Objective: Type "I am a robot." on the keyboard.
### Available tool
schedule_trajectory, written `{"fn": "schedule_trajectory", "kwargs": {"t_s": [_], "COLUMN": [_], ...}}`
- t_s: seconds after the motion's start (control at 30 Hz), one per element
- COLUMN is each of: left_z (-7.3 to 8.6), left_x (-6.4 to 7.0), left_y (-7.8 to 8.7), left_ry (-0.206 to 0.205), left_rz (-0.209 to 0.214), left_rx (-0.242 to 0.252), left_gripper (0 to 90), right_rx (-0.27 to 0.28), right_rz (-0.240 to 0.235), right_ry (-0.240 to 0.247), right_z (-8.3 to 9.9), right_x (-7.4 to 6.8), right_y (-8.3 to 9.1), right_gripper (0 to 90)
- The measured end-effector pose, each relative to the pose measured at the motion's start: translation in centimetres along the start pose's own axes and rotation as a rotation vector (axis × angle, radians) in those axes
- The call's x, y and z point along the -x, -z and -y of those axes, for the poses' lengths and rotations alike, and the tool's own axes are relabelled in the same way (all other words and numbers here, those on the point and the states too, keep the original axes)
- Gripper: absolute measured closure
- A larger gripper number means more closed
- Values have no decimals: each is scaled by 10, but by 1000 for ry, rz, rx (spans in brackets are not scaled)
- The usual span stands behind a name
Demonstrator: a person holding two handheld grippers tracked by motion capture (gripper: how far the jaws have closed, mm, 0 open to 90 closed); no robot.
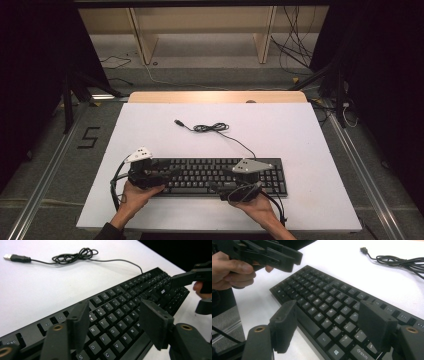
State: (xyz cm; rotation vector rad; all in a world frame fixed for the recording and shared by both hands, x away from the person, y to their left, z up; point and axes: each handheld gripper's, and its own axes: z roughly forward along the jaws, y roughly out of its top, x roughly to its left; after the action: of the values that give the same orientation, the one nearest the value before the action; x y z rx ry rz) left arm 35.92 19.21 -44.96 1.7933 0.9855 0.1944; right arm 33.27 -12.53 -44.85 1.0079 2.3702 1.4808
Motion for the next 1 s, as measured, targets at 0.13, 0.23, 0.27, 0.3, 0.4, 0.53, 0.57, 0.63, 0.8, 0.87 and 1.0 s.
{"fn": "schedule_trajectory", "kwargs": {"t_s": [0.13,0.23,0.27,0.3,0.4,0.53,0.57,0.63,0.8,0.87,1.0], "left_z": [2,5,6,7,9,12,12,14,15,16,17], "left_x": [1,4,4,5,6,7,7,6,6,6,6], "left_y": [7,11,12,14,17,21,22,23,24,25,25], "left_ry": [5,4,3,-4,-7,-15,-13,-12,-10,-13,-10], "left_rz": [5,9,10,11,13,15,13,12,8,7,6], "left_rx": [38,66,70,74,93,107,109,110,114,111,109], "left_gripper": [361,338,334,326,311,295,291,287,283,283,282], "right_rx": [-9,-19,-20,-22,-29,-40,-43,-52,-76,-94,-137], "right_rz": [2,8,8,11,27,36,37,36,26,21,20], "right_ry": [-2,-1,1,-1,-4,-10,-7,-3,14,19,31], "right_z": [-1,-2,-2,-2,-4,-5,-5,-4,-4,-3,0], "right_x": [0,1,2,3,5,9,9,10,10,9,7], "right_y": [-2,-5,-5,-6,-7,-8,-8,-9,-15,-18,-26], "right_gripper": [327,327,328,331,363,440,473,535,706,773,865]}}
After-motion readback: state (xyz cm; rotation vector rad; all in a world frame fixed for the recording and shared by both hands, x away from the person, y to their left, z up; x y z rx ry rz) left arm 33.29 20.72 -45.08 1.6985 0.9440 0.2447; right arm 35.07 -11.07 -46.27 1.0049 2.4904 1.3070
